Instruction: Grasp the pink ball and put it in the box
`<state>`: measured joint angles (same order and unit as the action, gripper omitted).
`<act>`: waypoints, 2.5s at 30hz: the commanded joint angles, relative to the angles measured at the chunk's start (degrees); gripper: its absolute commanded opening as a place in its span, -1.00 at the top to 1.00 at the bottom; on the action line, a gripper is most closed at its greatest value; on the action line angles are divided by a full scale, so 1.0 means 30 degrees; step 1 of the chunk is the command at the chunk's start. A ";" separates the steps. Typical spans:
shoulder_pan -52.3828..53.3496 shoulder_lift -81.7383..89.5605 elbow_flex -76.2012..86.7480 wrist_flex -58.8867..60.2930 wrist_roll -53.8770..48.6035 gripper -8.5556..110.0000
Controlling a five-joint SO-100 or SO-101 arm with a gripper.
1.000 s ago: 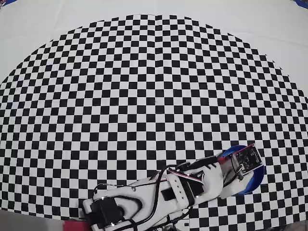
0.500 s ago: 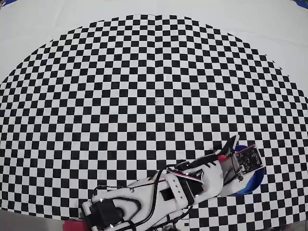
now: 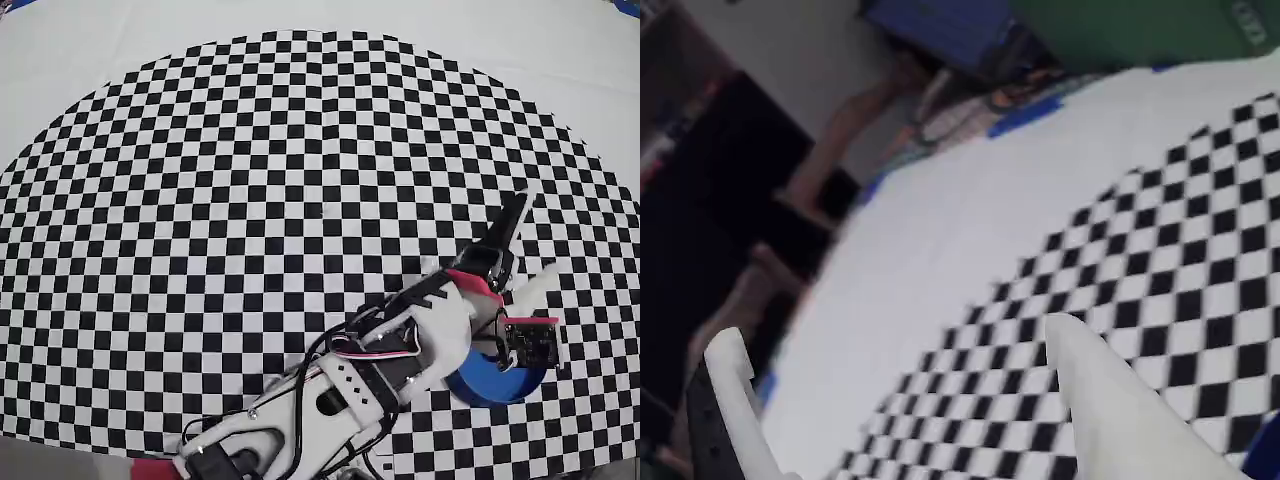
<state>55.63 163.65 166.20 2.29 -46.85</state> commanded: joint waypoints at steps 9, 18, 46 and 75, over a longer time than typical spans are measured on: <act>-0.6328 0.2871 -0.0820 0.1699 0.7822 0.85; -1.1104 0.4658 0.0469 0.4775 1.1338 0.84; -1.7988 0.7529 0.4043 1.3154 1.4209 0.85; -1.8076 0.7529 0.4043 1.4531 1.4004 0.85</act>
<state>1.32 185.36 177.89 45.62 -4.57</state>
